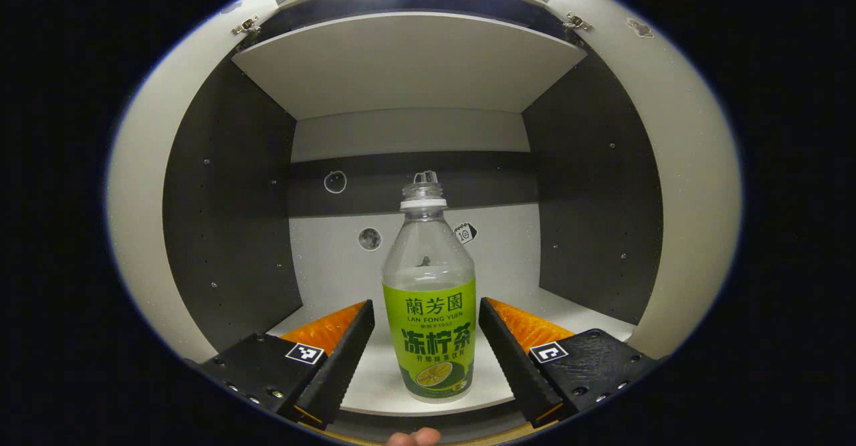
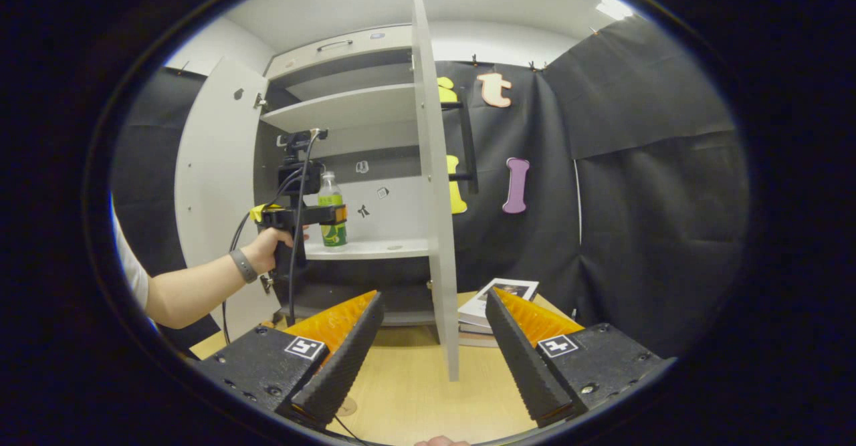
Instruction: Grasp the bottle in the cabinet with the left hand and place it on the coaster, then close the right door with the right hand and the left door with the left hand.
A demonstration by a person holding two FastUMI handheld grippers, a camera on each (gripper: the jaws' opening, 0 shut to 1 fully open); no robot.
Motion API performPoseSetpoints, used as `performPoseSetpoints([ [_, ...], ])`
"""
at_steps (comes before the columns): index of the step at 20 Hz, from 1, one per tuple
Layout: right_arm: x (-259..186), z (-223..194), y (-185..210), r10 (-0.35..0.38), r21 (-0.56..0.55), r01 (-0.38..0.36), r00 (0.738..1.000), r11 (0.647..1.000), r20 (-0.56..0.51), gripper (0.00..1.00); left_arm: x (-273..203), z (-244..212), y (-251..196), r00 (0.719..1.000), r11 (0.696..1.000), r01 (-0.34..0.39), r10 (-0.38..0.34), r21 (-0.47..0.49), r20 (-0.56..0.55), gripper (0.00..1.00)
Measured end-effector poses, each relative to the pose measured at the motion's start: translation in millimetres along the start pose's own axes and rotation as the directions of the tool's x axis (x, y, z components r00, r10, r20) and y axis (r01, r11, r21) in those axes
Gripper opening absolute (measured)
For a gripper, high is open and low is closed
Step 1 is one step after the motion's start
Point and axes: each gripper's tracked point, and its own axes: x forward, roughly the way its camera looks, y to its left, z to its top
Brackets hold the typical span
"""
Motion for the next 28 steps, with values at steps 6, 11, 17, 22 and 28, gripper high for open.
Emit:
performPoseSetpoints([
  [6,9.9,-1.1,-2.5,-0.019,-0.011,0.019,1.000,1.000,-0.008,0.98,23.6,-4.7,-11.7,0.998,0.998,0.057,-0.057,0.018,-0.012,0.95],
  [11,13.3,-2.3,-5.2,-0.028,-0.004,0.028,1.000,1.000,-0.008,0.98,25.8,-4.5,-22.1,0.995,0.995,0.096,-0.096,-0.010,0.008,0.73],
  [17,15.2,-2.2,-2.2,-0.001,0.006,0.002,1.000,1.000,-0.013,0.98,2.9,9.3,-19.9,0.995,0.995,0.091,-0.092,0.033,0.035,0.67],
  [22,8.5,3.9,3.5,0.039,0.000,-0.039,0.999,0.999,0.003,0.98,-37.9,27.0,-23.4,0.991,0.992,0.125,-0.123,-0.028,0.047,0.67],
  [28,-5.4,13.3,10.2,0.081,-0.010,-0.081,0.996,0.997,0.037,0.98,-110.9,27.1,-29.0,0.988,0.987,0.150,-0.146,-0.060,0.056,0.66],
])
